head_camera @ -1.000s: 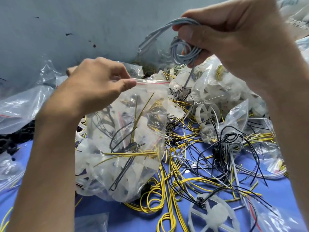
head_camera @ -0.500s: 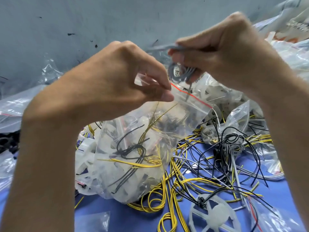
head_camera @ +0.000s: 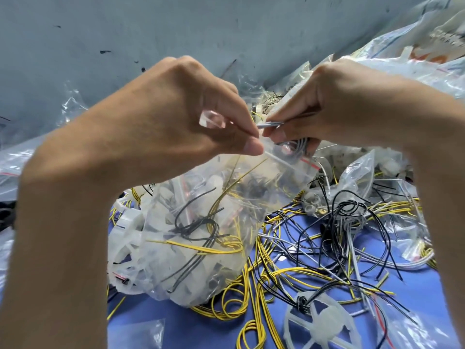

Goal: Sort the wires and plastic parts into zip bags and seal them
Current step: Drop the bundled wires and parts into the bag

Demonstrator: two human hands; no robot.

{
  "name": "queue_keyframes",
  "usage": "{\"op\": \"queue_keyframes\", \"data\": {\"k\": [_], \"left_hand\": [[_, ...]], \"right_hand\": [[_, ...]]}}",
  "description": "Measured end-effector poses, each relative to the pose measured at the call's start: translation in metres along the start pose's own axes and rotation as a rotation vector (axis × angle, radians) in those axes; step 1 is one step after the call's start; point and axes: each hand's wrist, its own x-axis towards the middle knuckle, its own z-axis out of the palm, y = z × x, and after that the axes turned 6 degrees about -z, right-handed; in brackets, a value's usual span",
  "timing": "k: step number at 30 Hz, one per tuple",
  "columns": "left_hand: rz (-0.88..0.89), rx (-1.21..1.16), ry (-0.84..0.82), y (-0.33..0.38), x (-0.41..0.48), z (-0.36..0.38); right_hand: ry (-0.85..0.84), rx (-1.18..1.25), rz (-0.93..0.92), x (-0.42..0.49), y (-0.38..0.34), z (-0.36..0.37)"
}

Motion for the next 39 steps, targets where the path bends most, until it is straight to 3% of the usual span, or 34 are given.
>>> {"op": "queue_keyframes", "data": {"k": [4, 7, 11, 19, 26, 31, 39], "left_hand": [[0.027, 0.003, -0.002, 0.003, 0.000, 0.000], [0.070, -0.057, -0.023, 0.012, 0.000, 0.001], [0.151, -0.030, -0.040, 0.024, 0.002, 0.004], [0.164, -0.072, -0.027, 0.027, 0.001, 0.006], [0.144, -0.049, -0.009, 0.017, 0.002, 0.003], [0.110, -0.073, 0.030, 0.007, 0.001, 0.004], [0.063, -0.082, 0.087, -0.002, 0.001, 0.003]], "right_hand": [[0.021, -0.061, -0.038, -0.004, -0.002, -0.004], [0.072, -0.106, -0.169, -0.006, -0.011, -0.006], [-0.038, -0.155, -0.325, -0.007, -0.026, -0.003], [-0.347, -0.151, -0.287, 0.001, -0.026, 0.016], [-0.345, -0.038, -0.255, -0.001, -0.020, 0.005], [-0.240, -0.027, -0.210, -0.003, -0.018, 0.004], [-0.275, 0.005, -0.191, -0.004, -0.014, 0.000]]}}
